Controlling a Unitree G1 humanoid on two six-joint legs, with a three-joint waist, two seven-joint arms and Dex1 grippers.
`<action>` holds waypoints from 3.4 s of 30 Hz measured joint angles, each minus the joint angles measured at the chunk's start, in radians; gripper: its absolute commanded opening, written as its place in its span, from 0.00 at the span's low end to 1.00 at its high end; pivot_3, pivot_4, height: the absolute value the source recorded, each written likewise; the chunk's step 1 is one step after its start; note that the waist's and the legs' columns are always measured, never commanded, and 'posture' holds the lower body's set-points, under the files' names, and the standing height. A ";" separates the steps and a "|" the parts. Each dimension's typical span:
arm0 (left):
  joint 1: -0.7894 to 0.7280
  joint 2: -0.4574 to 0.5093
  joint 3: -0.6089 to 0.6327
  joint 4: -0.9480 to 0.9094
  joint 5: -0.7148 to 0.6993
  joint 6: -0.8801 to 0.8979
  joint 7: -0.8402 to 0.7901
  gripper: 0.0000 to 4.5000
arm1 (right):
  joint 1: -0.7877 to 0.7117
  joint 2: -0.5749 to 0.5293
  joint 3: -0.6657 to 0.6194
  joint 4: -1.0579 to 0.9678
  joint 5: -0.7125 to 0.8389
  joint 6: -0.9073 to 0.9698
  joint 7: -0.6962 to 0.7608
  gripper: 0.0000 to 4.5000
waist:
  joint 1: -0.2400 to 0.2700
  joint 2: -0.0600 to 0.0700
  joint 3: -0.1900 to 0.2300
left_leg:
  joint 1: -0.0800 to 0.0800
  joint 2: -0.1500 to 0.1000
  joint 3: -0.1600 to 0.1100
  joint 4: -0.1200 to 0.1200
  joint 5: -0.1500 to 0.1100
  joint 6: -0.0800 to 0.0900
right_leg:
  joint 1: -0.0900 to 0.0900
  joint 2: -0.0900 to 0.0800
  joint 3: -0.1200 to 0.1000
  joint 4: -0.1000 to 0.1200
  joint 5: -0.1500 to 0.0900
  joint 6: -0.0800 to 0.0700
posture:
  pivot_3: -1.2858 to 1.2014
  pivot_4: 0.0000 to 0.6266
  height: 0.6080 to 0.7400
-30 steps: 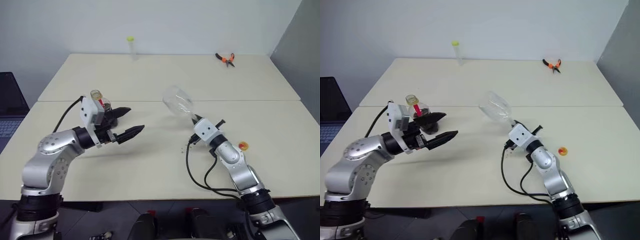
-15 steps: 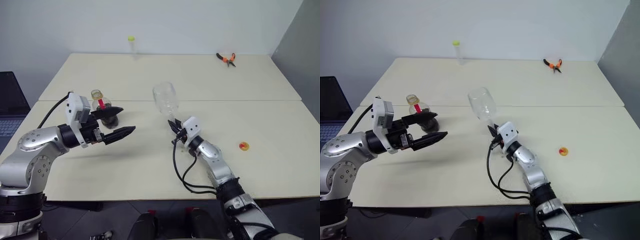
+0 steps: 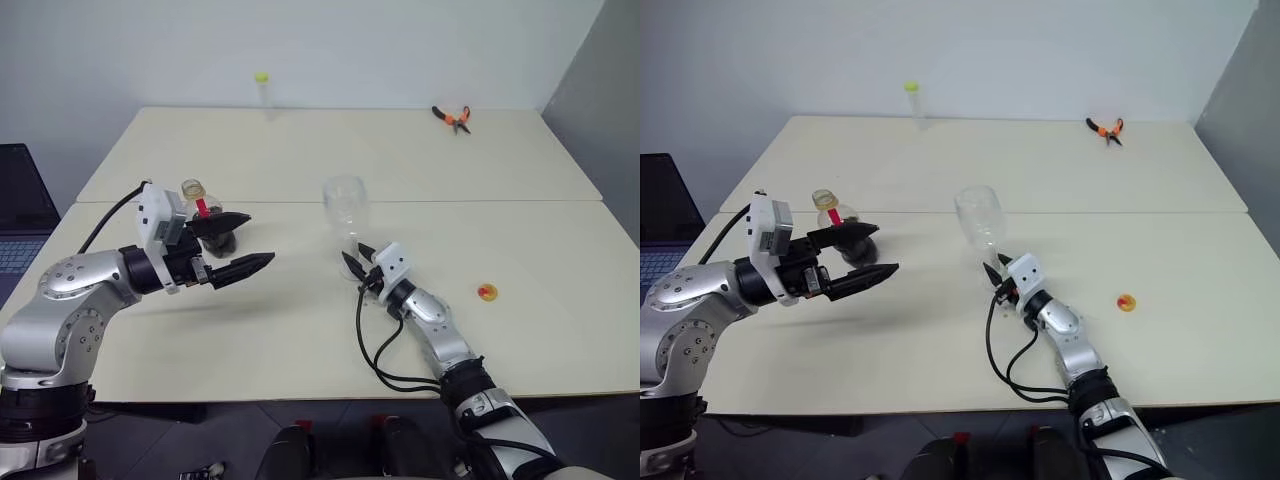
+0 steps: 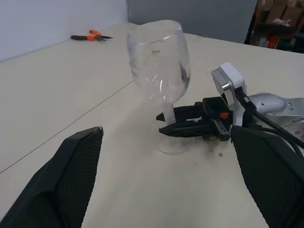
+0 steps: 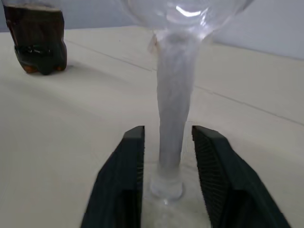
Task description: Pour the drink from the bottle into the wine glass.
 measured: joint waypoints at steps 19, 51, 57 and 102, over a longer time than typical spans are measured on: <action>-0.010 -0.010 -0.003 0.003 0.013 -0.017 0.003 1.00 | 0.007 -0.079 0.024 -0.094 -0.159 0.098 -0.104 0.87 | 0.000 0.000 0.000 | 0.000 0.000 0.000 0.000 0.000 0.000 | 0.000 0.000 0.000 0.000 0.000 0.000 | 0.52 0.24 1.00; 0.020 -0.089 0.021 -0.127 -0.009 -0.036 0.127 1.00 | 0.386 -0.345 -0.039 -0.975 0.189 0.435 0.205 0.87 | 0.009 0.000 0.000 | 0.000 0.000 -0.001 0.001 0.000 0.000 | 0.001 0.000 0.000 -0.001 0.000 0.000 | 0.52 0.24 1.00; 0.173 -0.136 0.040 -0.208 -0.033 -0.014 0.203 1.00 | 0.376 -0.436 -0.079 -1.174 0.396 0.629 0.258 0.87 | 0.012 -0.001 0.000 | 0.000 0.000 -0.003 0.001 -0.001 0.000 | 0.002 -0.002 -0.002 -0.001 0.000 0.000 | 0.52 0.24 1.00; -0.263 -0.363 0.000 0.640 0.425 -0.324 0.553 0.35 | 0.175 -0.462 -0.105 -1.227 0.546 0.872 0.188 0.88 | 0.015 -0.003 -0.001 | -0.002 -0.001 -0.005 0.002 0.000 0.000 | 0.001 -0.002 -0.004 -0.002 0.000 0.000 | 0.52 0.24 1.00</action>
